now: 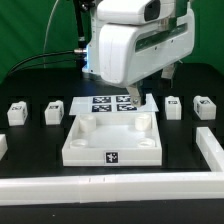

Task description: Assemble one leg

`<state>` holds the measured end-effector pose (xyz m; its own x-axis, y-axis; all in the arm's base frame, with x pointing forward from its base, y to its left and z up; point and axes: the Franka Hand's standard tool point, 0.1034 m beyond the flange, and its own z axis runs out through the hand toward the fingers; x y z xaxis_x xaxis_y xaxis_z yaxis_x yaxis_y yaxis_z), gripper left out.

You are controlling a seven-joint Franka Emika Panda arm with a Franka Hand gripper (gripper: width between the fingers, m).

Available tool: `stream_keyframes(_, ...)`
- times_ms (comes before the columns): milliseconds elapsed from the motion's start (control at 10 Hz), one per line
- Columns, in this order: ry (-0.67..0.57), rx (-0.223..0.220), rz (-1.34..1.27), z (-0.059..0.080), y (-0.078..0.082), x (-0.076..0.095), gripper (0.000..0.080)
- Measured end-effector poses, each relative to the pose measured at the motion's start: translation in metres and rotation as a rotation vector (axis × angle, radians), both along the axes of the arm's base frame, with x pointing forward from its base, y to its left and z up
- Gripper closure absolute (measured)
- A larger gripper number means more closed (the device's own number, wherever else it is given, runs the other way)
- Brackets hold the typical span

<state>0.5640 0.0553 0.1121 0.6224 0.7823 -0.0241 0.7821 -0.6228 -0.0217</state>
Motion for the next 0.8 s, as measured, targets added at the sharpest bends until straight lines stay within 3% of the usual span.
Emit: stream_keyframes(800, 0.002, 0.000, 0.000, -0.0010, 0.0000, -0.0004, 0.0150)
